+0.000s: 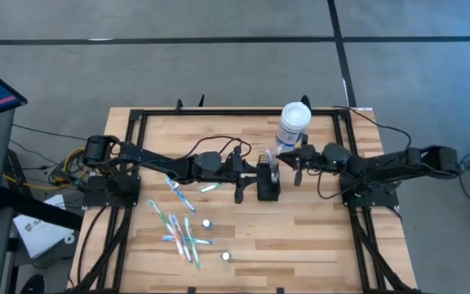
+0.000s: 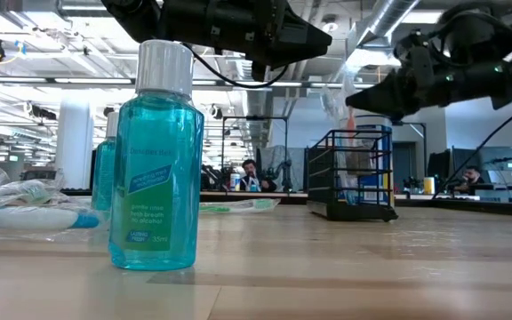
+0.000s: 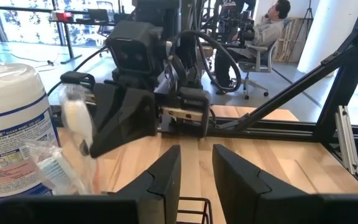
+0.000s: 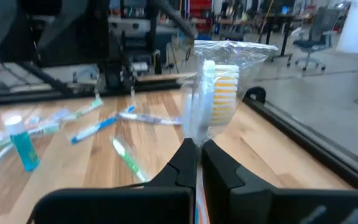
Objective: Pick & Place toothbrushing station
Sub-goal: Put the top orange toothbrush into the wire mesh organizer
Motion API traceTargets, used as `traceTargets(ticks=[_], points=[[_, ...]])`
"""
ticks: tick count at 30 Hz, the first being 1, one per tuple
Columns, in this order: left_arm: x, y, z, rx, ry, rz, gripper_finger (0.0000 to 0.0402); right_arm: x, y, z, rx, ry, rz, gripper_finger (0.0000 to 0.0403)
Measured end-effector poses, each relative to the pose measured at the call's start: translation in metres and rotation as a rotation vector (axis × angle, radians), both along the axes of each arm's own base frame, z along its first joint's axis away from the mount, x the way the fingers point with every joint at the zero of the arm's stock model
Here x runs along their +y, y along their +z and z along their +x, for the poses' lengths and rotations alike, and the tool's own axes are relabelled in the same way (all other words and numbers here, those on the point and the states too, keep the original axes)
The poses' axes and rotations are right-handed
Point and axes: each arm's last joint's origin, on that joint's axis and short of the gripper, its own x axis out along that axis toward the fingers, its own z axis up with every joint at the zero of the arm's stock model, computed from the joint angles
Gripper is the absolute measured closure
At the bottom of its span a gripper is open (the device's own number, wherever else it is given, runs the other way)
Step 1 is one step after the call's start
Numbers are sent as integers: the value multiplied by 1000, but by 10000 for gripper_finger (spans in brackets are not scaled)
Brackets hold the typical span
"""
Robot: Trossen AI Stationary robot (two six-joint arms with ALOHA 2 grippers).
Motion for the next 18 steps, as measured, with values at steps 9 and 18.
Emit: traceTargets(ticks=[9,18], points=[[0,0,0,0,0,0,314,-3,-7,-5,7,-20,17,399],[0,0,0,1,0,0,314,-4,-18,1,44,-21,36,382]])
